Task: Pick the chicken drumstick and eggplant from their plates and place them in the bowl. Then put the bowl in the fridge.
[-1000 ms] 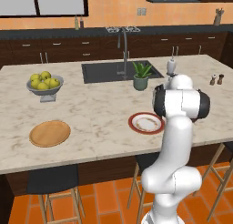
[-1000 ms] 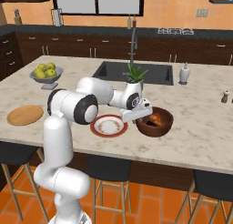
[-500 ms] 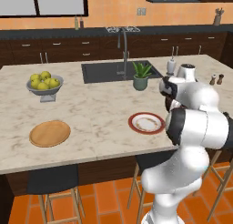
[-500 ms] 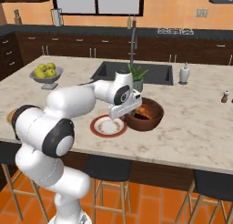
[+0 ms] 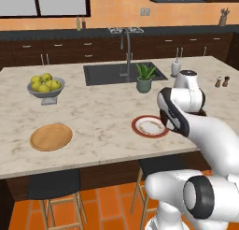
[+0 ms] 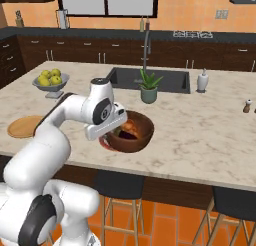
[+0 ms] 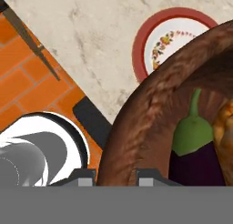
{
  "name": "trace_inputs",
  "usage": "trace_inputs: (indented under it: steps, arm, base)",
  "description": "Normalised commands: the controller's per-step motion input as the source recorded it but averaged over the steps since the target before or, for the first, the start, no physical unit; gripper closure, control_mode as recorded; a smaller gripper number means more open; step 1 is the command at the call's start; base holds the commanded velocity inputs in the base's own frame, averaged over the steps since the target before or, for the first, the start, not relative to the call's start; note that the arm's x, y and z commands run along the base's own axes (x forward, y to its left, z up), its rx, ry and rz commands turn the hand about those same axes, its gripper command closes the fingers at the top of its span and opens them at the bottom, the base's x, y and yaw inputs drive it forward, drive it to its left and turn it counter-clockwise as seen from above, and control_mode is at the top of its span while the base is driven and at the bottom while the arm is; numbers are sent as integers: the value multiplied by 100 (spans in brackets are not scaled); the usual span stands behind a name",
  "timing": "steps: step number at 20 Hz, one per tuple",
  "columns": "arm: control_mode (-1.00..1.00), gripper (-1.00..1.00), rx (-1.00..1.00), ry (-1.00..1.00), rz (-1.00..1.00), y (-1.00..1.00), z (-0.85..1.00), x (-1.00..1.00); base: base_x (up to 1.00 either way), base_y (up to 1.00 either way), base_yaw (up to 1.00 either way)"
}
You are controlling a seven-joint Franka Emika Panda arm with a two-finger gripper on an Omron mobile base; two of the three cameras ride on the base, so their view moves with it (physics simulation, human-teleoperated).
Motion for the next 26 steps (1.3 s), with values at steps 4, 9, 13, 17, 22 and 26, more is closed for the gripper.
trace_inputs:
  steps: [4,9,13,17,22,26]
  arm:
    - [-100,100,0,0,0,94,30,-100]
    - [-100,100,0,0,0,93,21,-96]
    - [-100,100,0,0,0,7,0,-5]
    - [100,100,0,0,0,0,0,0]
    - [100,100,0,0,0,0,0,0]
    - [100,100,0,0,0,0,0,0]
  base:
    - [0,0,0]
    - [0,0,0]
    - [0,0,0]
    - [20,-34,-40]
    - [21,-19,-71]
    - [13,-8,-77]
